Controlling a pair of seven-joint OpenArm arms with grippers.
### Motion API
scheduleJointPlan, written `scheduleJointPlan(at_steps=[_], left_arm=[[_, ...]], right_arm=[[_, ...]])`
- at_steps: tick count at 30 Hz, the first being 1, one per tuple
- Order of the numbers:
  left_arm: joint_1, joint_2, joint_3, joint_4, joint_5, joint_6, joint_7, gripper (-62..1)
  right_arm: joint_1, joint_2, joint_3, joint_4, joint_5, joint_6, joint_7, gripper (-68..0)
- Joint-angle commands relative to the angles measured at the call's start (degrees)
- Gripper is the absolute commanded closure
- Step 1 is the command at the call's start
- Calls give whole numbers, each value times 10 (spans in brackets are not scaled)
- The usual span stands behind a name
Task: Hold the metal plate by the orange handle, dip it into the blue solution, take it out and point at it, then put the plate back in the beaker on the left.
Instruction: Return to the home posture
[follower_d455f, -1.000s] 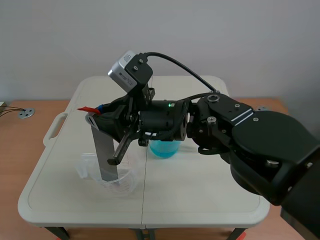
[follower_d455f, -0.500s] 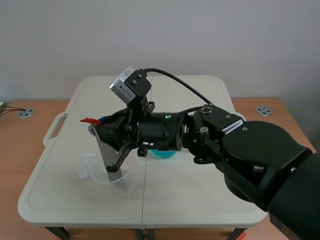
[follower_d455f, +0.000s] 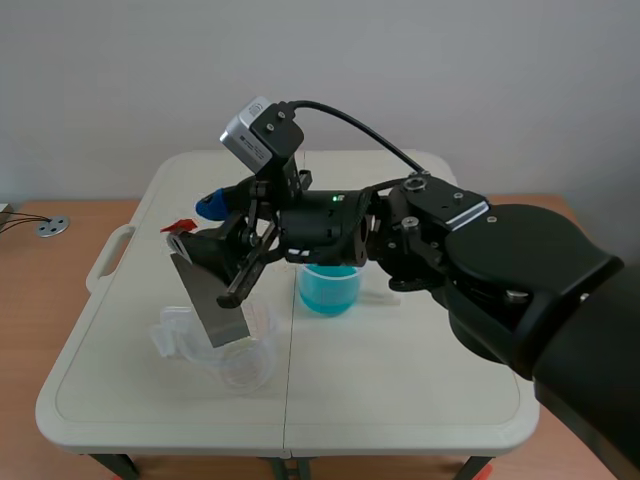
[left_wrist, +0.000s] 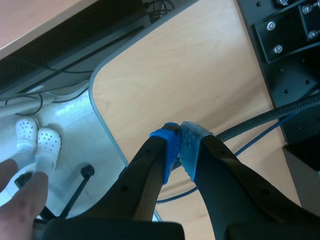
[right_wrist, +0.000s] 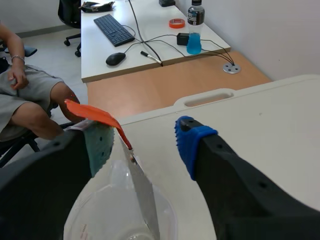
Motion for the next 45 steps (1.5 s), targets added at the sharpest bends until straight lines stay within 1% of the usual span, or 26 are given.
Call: scheduleJointPlan(at_steps=[1, 2, 3, 4, 5, 6, 9, 15, 20, 22, 23, 25, 26, 29, 30, 32, 35, 38, 42, 45], left_arm=[[9, 3, -1, 3, -3, 0, 0, -81], [9, 3, -1, 3, -1, 0, 0, -157], [9, 3, -1, 3, 10, 0, 0, -274], [9, 3, -1, 3, 23, 1, 1, -431], [9, 3, -1, 3, 24, 1, 5, -611], [9, 3, -1, 3, 24, 1, 5, -623], [6, 4, -1, 3, 23, 2, 10, -623], [5, 4, -1, 3, 22, 5, 30, -623], [5, 4, -1, 3, 22, 4, 25, -623], [5, 5, -1, 3, 14, 3, 26, -623], [5, 5, -1, 3, 12, 3, 26, -623], [5, 3, -3, 3, 12, 6, 26, -623], [5, 2, -8, 4, 9, 16, 24, -623], [5, -8, -46, 15, -27, 68, 10, -623], [6, -12, -64, 24, -39, 80, 9, -623], [9, -23, -100, 47, -56, 94, 9, -623], [23, -38, -150, 92, -73, 111, 9, -623], [42, -50, -195, 145, -104, 127, 8, -623], [68, -61, -246, 222, -148, 131, 0, -623], [83, -64, -272, 271, -175, 135, -21, -623]], right_arm=[[10, 5, 1, 6, 8, 7, 8, -364], [10, 7, 1, 6, 8, 7, 8, -387], [10, 7, 1, 6, 8, 7, 8, -409], [10, 8, 1, 6, 8, 7, 8, -430], [10, 8, 1, 6, 8, 7, 8, -448], [10, 8, 1, 6, 8, 7, 7, -466], [10, 8, 3, 6, 8, 7, 6, -501], [10, 8, 13, 6, 8, 7, 3, -504], [10, 8, 25, 6, 8, 7, 2, -504], [10, 8, 29, 6, 8, 7, 2, -505], [10, 8, 30, 6, 9, 7, 2, -516], [10, 8, 34, 6, 9, 7, 4, -565], [10, 8, 37, 6, 9, 7, 4, -580], [9, 10, 50, 7, 9, 7, 5, -632], [9, 13, 53, 10, 12, 6, 10, -649], [6, 22, 58, 21, 13, -7, 19, -663], [-2, 42, 66, 48, 13, -28, 20, -663], [-18, 68, 76, 82, 13, -51, 19, -663], [-56, 110, 94, 141, 13, -78, 19, -663], [-96, 142, 114, 191, 13, -84, 19, -663]])
